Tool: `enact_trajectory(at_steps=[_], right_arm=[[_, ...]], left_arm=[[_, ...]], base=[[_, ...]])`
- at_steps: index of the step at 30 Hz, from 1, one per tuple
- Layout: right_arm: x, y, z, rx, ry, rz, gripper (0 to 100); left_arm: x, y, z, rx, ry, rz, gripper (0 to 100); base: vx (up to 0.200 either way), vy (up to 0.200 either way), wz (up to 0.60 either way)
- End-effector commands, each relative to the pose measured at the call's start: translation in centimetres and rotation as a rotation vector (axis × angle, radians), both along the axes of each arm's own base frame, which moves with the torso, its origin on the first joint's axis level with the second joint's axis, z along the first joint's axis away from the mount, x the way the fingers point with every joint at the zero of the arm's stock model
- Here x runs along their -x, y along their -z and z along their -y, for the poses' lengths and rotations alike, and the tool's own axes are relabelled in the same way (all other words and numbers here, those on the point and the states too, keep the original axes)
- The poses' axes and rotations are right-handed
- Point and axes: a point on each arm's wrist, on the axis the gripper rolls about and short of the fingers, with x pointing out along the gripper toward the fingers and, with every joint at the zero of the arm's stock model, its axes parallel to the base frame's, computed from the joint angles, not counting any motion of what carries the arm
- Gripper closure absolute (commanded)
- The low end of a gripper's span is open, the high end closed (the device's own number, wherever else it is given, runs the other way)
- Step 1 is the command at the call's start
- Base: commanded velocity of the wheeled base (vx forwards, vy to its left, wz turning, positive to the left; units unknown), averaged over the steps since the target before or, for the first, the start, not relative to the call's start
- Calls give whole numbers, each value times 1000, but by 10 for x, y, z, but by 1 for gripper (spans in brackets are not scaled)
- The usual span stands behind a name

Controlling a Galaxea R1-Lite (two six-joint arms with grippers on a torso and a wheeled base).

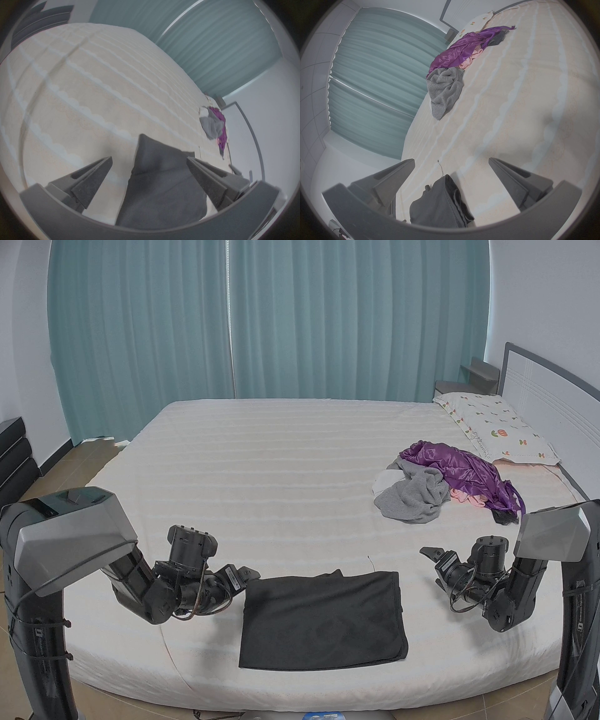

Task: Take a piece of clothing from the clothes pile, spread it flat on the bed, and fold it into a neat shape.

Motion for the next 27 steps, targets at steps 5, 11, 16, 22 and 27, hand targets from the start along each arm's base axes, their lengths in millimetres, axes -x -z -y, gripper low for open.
enact_trajectory(at_steps=[5, 11, 16, 22, 27], right_arm=[[0, 1, -1, 1, -3, -3, 0], [0, 1, -1, 2, -3, -2, 0], [1, 3, -2, 13, -11, -7, 0], [3, 5, -2, 20, -17, 2, 0], [3, 5, -3, 20, -18, 2, 0]], left_arm=[[25, 23, 21, -87, 95, -24, 0], [29, 36, 28, -190, 116, -14, 0], [31, 40, 34, -211, 114, 2, 0], [31, 38, 39, -200, 118, 16, 0], [31, 38, 39, -201, 118, 17, 100]], base=[[0, 0, 0], [0, 0, 0], [0, 0, 0], [0, 0, 0], [0, 0, 0]])
